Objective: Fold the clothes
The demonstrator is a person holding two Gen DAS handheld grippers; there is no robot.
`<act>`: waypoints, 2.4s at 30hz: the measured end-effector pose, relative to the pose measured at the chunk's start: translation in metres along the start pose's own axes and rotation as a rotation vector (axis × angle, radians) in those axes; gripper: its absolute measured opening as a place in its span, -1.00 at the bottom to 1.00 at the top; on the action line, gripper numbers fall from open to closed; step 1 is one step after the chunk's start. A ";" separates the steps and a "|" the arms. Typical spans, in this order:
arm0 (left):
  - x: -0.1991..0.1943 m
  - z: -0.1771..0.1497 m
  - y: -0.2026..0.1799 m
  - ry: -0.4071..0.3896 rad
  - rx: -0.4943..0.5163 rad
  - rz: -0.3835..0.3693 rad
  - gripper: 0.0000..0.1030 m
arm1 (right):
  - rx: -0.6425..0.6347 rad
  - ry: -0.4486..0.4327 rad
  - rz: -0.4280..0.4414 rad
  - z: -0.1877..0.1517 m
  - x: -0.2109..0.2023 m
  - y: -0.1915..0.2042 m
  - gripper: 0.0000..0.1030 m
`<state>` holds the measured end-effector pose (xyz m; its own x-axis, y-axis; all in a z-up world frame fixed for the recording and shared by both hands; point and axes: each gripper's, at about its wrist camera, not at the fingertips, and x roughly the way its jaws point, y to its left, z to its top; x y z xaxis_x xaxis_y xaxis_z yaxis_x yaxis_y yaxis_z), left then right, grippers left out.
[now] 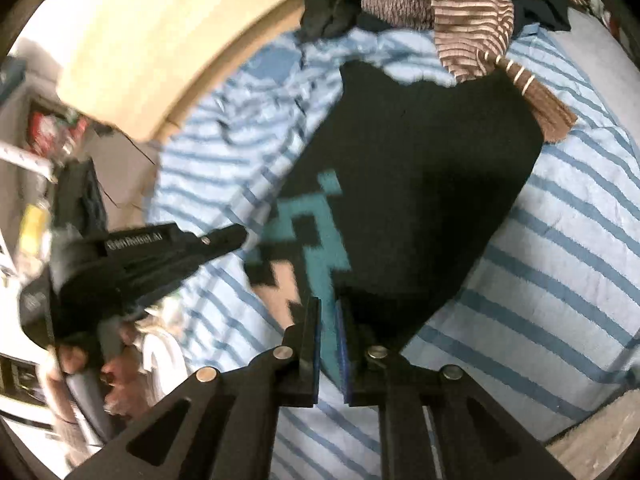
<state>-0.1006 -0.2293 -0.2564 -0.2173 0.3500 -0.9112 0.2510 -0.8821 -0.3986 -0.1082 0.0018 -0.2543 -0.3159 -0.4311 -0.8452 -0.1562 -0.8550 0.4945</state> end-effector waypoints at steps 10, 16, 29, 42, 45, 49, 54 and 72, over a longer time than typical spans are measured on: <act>0.016 -0.009 0.007 -0.036 -0.041 0.021 -0.95 | 0.062 0.061 0.056 -0.009 0.026 -0.031 -0.92; -0.032 -0.047 -0.029 -0.083 0.052 -0.086 -0.95 | 0.027 -0.129 0.018 0.025 -0.053 -0.045 -0.72; 0.038 -0.083 -0.025 0.038 0.001 0.024 -0.95 | -0.075 0.028 -0.328 0.110 0.044 -0.081 -0.78; -0.021 -0.102 0.035 -0.186 -0.340 -0.238 -0.96 | -0.121 -0.042 -0.234 0.129 -0.026 -0.052 -0.70; -0.020 -0.091 0.036 -0.220 -0.428 -0.235 -0.96 | -0.242 -0.045 -0.222 0.136 -0.029 -0.011 -0.65; 0.001 -0.083 0.024 -0.167 -0.399 -0.117 -0.96 | -0.368 0.034 -0.338 0.141 0.017 0.022 -0.66; 0.014 -0.085 0.023 -0.183 -0.360 -0.074 -0.95 | -0.397 0.101 -0.473 0.140 0.074 0.011 -0.76; -0.014 -0.047 0.018 -0.299 -0.313 -0.041 -0.95 | -0.413 -0.009 -0.335 0.150 0.009 0.054 -0.63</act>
<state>-0.0486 -0.2355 -0.2557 -0.4854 0.2352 -0.8421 0.5004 -0.7151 -0.4882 -0.2602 -0.0047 -0.2047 -0.3203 -0.1137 -0.9405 0.1310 -0.9886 0.0749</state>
